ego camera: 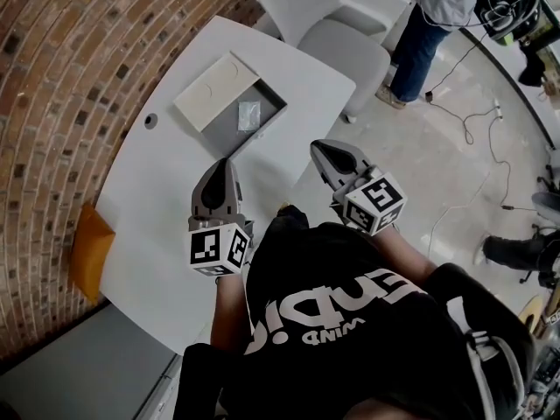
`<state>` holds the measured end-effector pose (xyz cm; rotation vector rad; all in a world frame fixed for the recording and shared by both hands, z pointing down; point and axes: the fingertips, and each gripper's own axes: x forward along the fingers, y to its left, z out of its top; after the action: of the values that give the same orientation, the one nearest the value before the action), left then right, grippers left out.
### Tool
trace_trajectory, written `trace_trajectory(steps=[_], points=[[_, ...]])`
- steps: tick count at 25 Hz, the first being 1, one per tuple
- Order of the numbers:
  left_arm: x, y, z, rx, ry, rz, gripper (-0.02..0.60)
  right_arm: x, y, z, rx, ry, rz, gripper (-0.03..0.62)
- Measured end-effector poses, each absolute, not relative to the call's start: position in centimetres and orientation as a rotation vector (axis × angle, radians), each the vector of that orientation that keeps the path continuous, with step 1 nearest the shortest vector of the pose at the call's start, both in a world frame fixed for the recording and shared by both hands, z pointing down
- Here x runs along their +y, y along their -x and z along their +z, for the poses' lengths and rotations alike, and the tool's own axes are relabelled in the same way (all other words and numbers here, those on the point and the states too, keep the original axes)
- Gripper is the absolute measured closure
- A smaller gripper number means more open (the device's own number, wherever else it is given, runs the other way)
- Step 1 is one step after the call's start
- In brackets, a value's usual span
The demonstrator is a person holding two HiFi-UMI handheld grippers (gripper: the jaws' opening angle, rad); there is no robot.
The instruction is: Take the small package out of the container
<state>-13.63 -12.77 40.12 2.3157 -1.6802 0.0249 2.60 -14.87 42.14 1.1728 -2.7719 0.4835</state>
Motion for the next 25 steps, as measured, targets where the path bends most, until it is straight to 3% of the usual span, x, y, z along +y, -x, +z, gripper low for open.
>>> trace_trajectory(steps=[25], points=[[-19.2, 13.2, 39.7, -1.738, -2.283, 0.041, 0.578, -22.4, -1.7, 40.3, -2.823, -1.082, 0.479, 0.594]])
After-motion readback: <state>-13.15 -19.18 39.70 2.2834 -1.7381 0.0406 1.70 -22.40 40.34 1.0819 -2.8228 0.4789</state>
